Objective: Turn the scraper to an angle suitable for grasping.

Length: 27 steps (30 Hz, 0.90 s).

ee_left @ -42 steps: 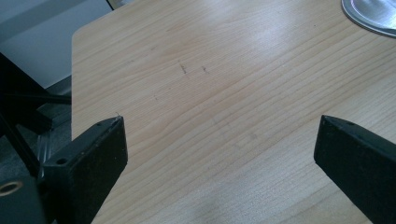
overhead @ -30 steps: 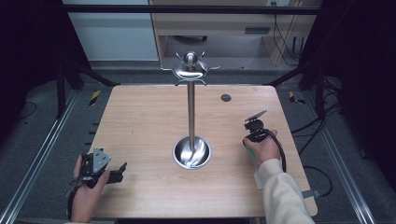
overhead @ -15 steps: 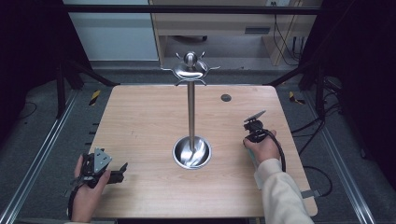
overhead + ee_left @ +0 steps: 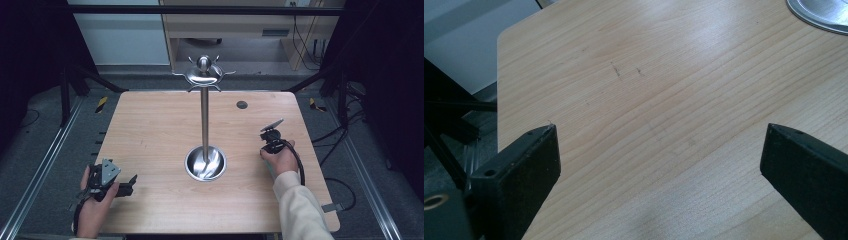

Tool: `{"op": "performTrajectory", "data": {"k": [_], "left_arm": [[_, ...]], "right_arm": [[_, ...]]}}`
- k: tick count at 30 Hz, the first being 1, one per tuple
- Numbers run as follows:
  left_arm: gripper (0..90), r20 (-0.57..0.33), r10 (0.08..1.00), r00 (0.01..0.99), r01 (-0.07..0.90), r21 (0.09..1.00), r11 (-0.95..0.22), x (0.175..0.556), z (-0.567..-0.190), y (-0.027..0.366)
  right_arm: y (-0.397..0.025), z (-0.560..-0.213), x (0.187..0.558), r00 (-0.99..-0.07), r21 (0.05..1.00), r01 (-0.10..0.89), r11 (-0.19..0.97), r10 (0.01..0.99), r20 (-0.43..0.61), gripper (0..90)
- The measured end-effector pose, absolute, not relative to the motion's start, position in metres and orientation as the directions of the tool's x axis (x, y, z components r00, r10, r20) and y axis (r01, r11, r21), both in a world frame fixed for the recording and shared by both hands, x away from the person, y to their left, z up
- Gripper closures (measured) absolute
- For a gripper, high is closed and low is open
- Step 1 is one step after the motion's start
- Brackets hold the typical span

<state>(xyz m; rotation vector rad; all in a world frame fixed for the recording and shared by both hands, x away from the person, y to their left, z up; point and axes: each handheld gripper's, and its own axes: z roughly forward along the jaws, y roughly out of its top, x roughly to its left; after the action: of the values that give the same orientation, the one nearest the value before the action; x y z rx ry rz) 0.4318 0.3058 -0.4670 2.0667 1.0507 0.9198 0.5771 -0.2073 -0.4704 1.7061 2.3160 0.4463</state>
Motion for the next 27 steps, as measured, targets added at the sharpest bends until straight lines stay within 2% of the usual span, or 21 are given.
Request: {"op": "performTrajectory", "data": {"k": [7, 27], "left_arm": [[2.5, 0.297, 0.851, 0.433, 0.405, 0.779, -0.478, 0.432, -0.467, 0.306], [2.5, 0.291, 0.858, 0.424, 0.410, 0.783, -0.468, 0.432, -0.467, 0.308]], "right_arm": [[-0.207, -0.464, 0.570, -0.313, 0.430, 0.857, 0.283, 0.950, -0.001, 74.3], [-0.197, -0.403, 0.543, -0.428, 0.582, 0.739, 0.338, 0.904, 0.019, 74.6]]}}
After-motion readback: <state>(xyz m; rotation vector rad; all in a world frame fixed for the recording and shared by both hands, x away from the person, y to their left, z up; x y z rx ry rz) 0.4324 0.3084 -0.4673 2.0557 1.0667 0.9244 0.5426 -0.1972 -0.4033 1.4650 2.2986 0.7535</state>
